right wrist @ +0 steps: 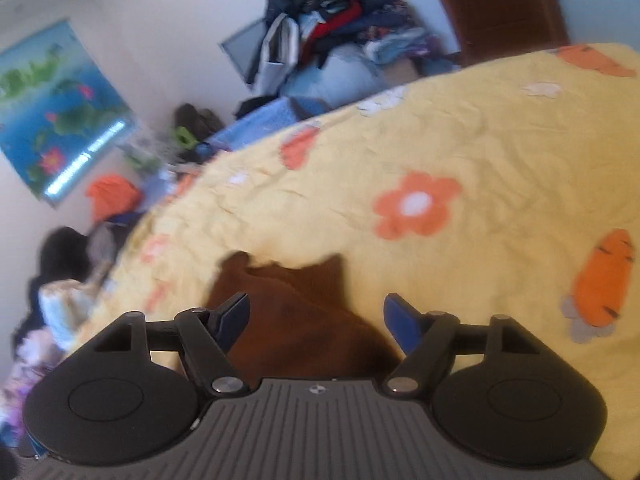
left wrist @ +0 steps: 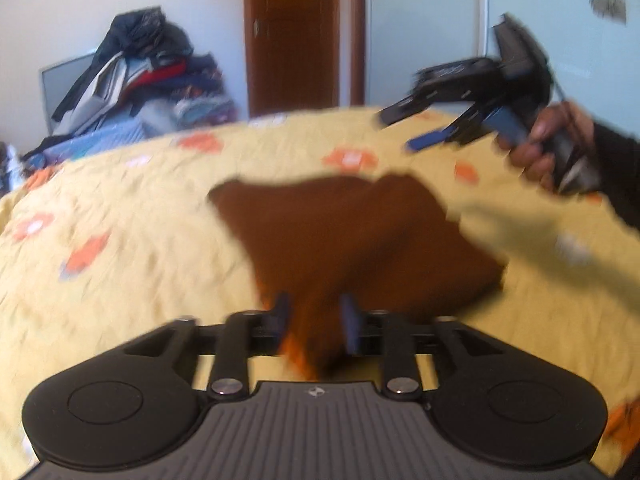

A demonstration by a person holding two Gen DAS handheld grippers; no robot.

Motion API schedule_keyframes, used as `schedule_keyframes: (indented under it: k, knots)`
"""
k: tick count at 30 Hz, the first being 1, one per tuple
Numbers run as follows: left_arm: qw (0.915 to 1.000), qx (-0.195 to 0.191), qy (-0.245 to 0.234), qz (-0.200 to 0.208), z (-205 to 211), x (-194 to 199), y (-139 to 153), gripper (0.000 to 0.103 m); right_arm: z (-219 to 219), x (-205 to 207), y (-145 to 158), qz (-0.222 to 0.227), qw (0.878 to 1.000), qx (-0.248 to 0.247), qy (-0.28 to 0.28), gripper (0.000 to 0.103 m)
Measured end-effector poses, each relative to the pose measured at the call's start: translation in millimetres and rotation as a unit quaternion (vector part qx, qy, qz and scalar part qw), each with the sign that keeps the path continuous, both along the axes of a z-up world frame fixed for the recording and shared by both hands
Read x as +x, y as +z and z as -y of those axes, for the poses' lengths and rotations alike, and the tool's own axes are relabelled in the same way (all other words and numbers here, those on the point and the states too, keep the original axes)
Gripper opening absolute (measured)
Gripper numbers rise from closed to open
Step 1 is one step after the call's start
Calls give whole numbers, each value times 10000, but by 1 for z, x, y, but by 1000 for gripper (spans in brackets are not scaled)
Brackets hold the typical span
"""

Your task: Fold small clothes

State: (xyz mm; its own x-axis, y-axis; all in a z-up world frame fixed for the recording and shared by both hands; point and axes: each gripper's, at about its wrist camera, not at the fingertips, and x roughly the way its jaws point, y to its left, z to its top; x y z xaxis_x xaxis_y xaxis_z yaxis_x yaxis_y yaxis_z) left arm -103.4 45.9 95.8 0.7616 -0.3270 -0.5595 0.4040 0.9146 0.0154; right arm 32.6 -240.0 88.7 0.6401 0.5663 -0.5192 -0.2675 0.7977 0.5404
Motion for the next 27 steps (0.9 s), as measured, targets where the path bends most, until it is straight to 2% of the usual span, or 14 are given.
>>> schedule_keyframes:
  k: [1,2,5,7,8,9,12,14,16,18,20,22,24,27]
  knots:
    - [10000,25,-43,84,12,9,-1,59,-10,4,3,2,9997,159,167,76]
    - [9998,73,-139,132,26,17,-5,67,-24,10,3,-42,9990,257,365,77]
    - [9986,328,-405,-132,66,43,-31,67,-70,38,-20,-463,9955,103,820,77]
    - [9974,568,-382,-202,80,52,-49,73,-93,58,-49,-820,9919,-431,869,75]
    - [9969,661,-419,-77,83,51,-52,74,-96,63,-58,-611,9926,-486,934,79]
    - [9972,634,-397,-61,84,52,-53,74,-95,67,-61,-457,9933,-370,996,79]
    - [9973,554,-446,-160,81,56,-50,75,-92,79,-61,-688,9936,-140,886,79]
    - [9980,365,-449,-255,69,56,-38,76,-96,79,-57,-673,9926,-302,967,79]
    - [9996,-46,-194,-175,42,49,-20,77,-92,71,-49,-741,9930,-317,865,78]
    - [9975,-618,206,-263,6,49,-12,84,-67,48,-35,-642,9962,-30,585,89]
    - [9846,-1414,627,-812,-34,60,-18,85,-26,18,-25,-449,9975,446,302,100]
    - [9580,-2247,986,-1487,-66,74,-36,84,6,-7,-30,-600,9951,781,115,99]
    - [9372,-2704,1016,-1954,-77,83,-52,84,27,-27,-42,-915,9918,892,-12,97]
    - [9206,-3057,522,-2371,-62,93,-65,84,31,-50,-64,-1331,9883,748,55,91]
